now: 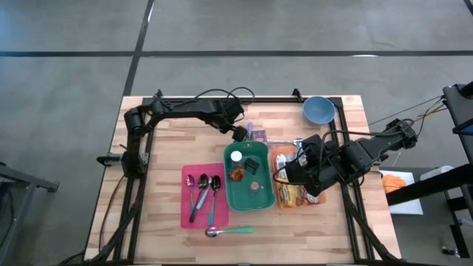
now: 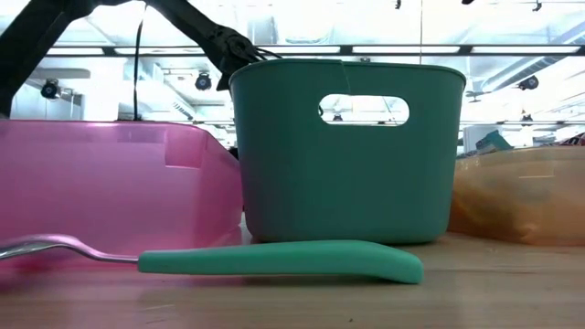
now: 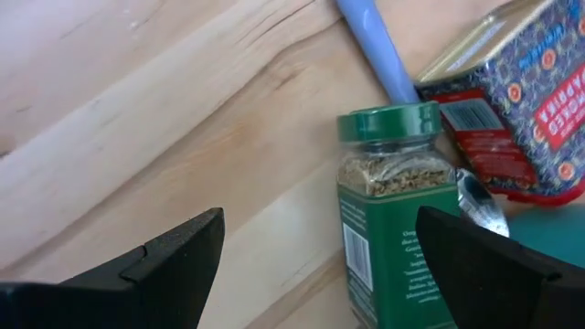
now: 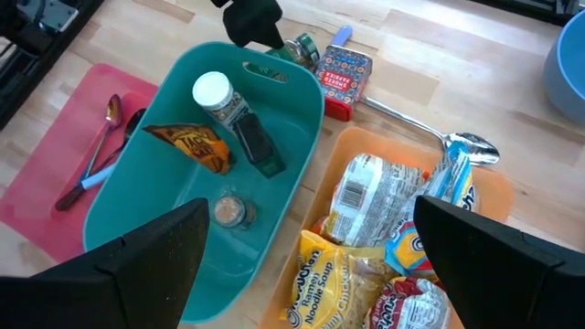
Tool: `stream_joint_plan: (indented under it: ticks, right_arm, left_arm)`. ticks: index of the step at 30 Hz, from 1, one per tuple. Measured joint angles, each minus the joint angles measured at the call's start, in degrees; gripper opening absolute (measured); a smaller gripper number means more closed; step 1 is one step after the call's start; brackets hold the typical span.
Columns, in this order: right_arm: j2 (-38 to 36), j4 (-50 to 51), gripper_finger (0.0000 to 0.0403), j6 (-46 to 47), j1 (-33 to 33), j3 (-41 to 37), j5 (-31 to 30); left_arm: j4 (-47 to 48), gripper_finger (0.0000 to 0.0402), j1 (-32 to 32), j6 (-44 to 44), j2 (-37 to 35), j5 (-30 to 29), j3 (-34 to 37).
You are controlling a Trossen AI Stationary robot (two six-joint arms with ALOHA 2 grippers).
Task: Pick & Place Food Item
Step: Put the green seasoning bottle into the green bin
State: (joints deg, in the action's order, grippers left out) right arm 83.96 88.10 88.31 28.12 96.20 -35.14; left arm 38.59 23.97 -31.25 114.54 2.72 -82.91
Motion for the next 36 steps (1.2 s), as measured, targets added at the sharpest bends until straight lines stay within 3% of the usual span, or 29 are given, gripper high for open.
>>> stream_joint_plan:
  ticks: [4,15,23,36]
  right_arm:
    - [0.0,-0.2,0.0382,0.1,0.0,0.0,0.0]
    - [0.0,-3.3,0.0382,0.0,0.0,0.0,0.5]
    - [0.0,-7.0,0.0382,-6.1,0.0,0.0,1.0]
    - [0.0,-7.3,0.0382,-6.4,0.0,0.0,4.3]
  left_arm:
    - [-0.2,0.036,0.0,2.3,0.0,0.1,0.1]
    - [-1.7,0.036,0.0,-3.8,-0.2,1.0,3.2]
    - [-1.4,0.036,0.0,-3.5,-0.2,0.9,3.3]
    - [5.9,0.036,1.3,-1.6,-0.7,-0.7,3.2]
